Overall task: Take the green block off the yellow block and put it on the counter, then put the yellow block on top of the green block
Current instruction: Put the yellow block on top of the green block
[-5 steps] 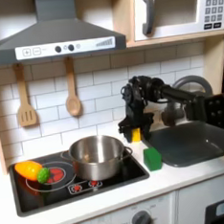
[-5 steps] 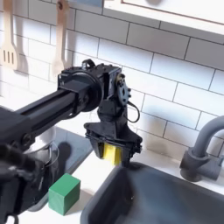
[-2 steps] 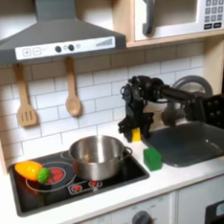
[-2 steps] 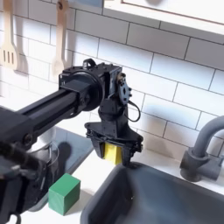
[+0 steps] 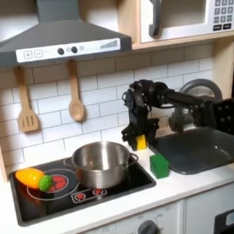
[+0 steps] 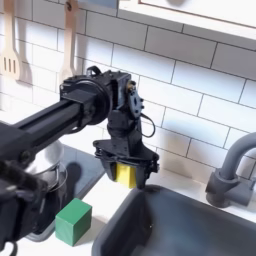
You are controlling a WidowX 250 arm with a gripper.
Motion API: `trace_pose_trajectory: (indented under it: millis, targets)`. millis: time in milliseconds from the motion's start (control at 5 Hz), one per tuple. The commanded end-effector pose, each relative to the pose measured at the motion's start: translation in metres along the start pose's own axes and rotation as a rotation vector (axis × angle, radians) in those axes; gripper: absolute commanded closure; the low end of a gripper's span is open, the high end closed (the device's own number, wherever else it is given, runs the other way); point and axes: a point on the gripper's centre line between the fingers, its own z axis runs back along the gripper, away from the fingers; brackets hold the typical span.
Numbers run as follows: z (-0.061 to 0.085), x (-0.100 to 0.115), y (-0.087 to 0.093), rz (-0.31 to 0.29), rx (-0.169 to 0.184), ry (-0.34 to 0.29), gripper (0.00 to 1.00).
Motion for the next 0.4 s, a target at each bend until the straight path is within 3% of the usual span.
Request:
trace_pose_trajectory:
  millis: [0, 200]
  targets:
    - [0.0114, -0.0089, 0.0020, 0.009, -0.012, -0.005, 1.00]
    - [0.0195, -0.0114, 0.0008, 0.007, -0.016, -0.021, 1.00]
